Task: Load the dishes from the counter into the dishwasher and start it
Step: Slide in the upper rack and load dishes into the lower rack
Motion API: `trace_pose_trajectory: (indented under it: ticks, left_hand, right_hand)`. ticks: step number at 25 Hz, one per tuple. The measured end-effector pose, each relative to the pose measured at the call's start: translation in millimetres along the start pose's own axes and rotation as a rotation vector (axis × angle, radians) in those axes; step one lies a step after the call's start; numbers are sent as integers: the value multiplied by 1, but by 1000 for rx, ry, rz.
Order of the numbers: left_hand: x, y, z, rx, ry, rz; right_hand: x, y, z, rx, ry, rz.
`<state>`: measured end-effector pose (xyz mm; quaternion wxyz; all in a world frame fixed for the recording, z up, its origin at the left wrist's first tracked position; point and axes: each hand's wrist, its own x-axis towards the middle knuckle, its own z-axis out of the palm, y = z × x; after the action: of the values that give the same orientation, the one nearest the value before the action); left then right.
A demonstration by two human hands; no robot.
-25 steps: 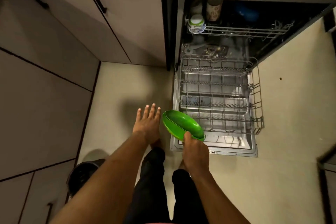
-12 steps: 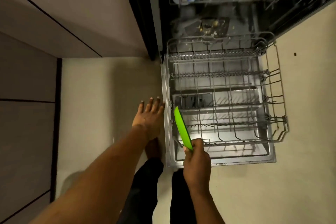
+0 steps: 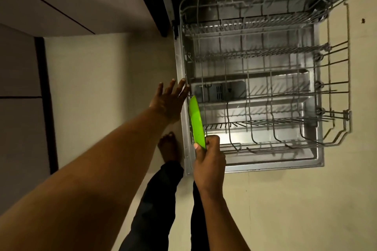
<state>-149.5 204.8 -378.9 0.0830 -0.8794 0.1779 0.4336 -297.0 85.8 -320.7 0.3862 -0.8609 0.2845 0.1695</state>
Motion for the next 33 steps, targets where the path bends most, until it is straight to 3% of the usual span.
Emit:
trace_pose_trajectory:
  ticks: [20, 26, 30, 33]
  left_hand:
    - [21, 6, -20, 162, -197, 19]
    - [23, 10, -24, 199, -228, 5]
    - [21, 8, -26, 212, -231, 24]
    - [22, 11, -26, 226, -246, 17]
  right_hand:
    - [19, -1, 2, 61, 19, 14]
    - [42, -4, -1, -104, -24, 53]
    - [74, -8, 3, -262, -204, 96]
    - [75, -11, 6, -311, -205, 97]
